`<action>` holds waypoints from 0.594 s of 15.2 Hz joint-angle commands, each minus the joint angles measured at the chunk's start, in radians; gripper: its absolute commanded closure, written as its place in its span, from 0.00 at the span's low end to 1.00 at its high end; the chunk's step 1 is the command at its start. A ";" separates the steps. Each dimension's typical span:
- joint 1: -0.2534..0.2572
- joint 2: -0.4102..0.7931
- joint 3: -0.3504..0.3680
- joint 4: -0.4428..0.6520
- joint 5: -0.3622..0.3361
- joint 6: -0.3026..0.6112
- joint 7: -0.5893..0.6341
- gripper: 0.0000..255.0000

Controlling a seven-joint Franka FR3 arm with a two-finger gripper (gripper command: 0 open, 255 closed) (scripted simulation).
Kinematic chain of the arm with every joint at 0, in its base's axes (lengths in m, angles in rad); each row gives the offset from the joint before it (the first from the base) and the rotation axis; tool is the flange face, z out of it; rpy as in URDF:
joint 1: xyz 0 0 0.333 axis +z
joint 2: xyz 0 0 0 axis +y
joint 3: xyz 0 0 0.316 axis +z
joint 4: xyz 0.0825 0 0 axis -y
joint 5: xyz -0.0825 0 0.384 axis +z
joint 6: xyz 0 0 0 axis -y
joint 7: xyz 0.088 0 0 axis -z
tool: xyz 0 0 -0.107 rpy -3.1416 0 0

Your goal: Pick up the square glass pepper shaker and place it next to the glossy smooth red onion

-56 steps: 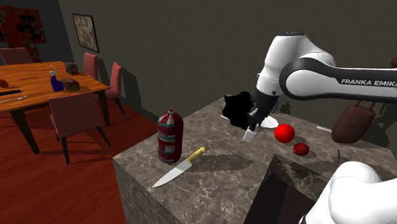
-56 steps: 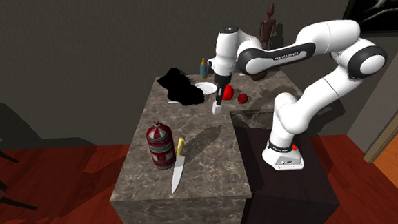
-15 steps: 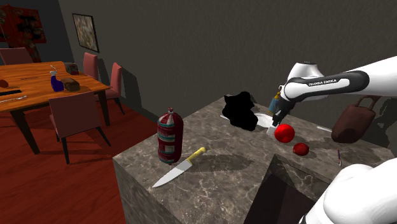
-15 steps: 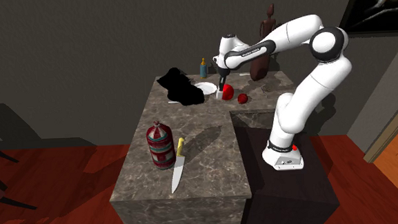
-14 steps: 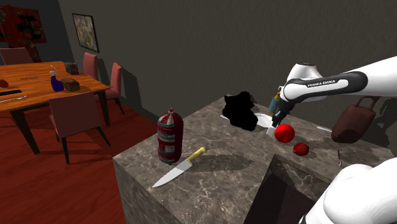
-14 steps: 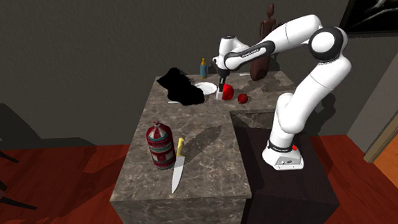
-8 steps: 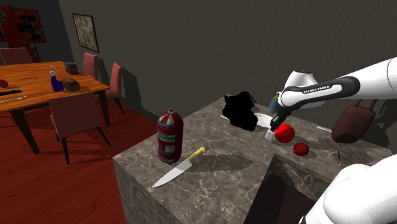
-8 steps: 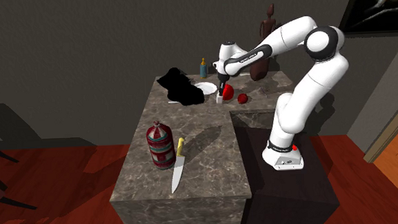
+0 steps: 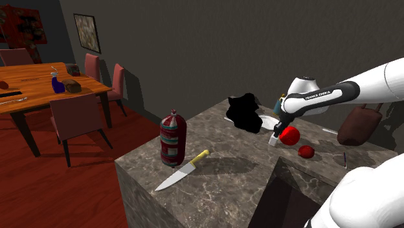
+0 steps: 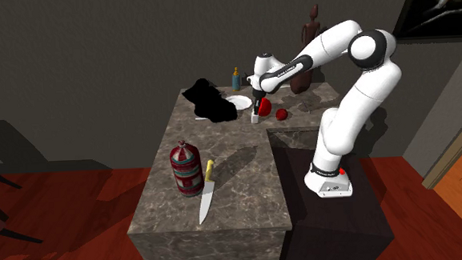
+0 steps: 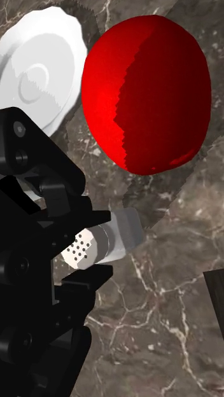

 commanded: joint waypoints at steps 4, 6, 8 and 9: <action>0.000 0.001 0.000 0.000 0.000 0.001 0.000 0.00; 0.000 0.001 0.000 0.000 0.000 0.001 0.000 0.00; 0.000 0.001 0.000 0.000 0.000 0.001 0.000 0.00; 0.000 0.001 0.000 0.000 0.000 0.001 0.000 0.00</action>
